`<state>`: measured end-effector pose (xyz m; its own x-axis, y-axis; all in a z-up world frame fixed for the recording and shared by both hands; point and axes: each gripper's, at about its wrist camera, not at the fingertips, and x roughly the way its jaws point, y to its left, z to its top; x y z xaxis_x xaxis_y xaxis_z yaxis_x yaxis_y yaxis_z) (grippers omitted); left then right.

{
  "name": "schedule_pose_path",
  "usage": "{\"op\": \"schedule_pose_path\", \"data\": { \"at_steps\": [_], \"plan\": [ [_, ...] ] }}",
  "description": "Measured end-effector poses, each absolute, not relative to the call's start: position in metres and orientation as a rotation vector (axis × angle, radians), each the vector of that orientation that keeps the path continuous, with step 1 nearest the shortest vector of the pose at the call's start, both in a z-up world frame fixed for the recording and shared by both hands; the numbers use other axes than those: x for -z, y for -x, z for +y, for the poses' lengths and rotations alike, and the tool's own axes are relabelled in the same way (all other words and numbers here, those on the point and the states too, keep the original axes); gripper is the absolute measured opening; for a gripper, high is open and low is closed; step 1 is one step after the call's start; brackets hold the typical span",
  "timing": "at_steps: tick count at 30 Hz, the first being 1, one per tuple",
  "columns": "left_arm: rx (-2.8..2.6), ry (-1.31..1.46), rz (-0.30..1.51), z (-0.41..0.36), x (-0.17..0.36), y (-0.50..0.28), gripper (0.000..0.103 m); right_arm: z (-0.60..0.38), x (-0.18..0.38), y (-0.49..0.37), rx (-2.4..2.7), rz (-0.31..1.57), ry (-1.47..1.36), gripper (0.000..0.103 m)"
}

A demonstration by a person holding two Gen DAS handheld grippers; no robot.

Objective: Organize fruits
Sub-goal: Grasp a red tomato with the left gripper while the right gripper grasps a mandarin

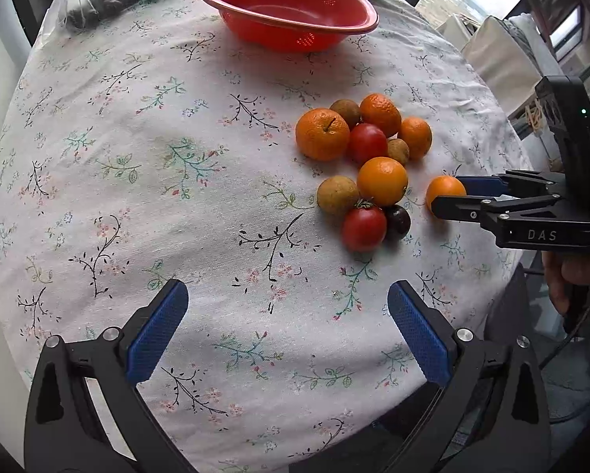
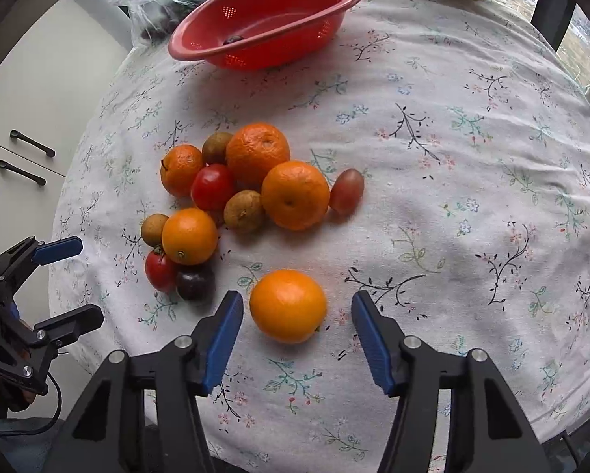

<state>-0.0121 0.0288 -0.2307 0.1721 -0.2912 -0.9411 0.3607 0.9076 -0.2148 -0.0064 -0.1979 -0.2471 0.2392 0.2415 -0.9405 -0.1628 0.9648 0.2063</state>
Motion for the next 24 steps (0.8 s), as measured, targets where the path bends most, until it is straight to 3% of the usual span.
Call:
{"op": "schedule_pose_path", "data": {
  "at_steps": [8, 10, 15, 20, 24],
  "plan": [
    [0.525, -0.085, 1.31, 0.005, 0.237, 0.001, 0.101, -0.196, 0.251, 0.004, -0.301, 1.3, -0.055, 0.05],
    [0.547, -0.088, 1.311, -0.004, 0.238, -0.003, 0.093, -0.197, 0.251, 0.003, -0.31, 1.303, -0.057, 0.044],
    [0.585, -0.091, 1.332, -0.025, 0.248, -0.01, 0.059, -0.202, 0.248, 0.004, -0.318, 1.313, -0.074, 0.043],
    [0.589, -0.059, 1.345, -0.032, 0.254, -0.015, 0.046, -0.206, 0.244, 0.006, -0.326, 1.305, -0.089, 0.043],
    [0.601, -0.037, 1.341, -0.037, 0.255, -0.017, 0.042, -0.208, 0.242, 0.005, -0.331, 1.3, -0.094, 0.043]
  ]
}}
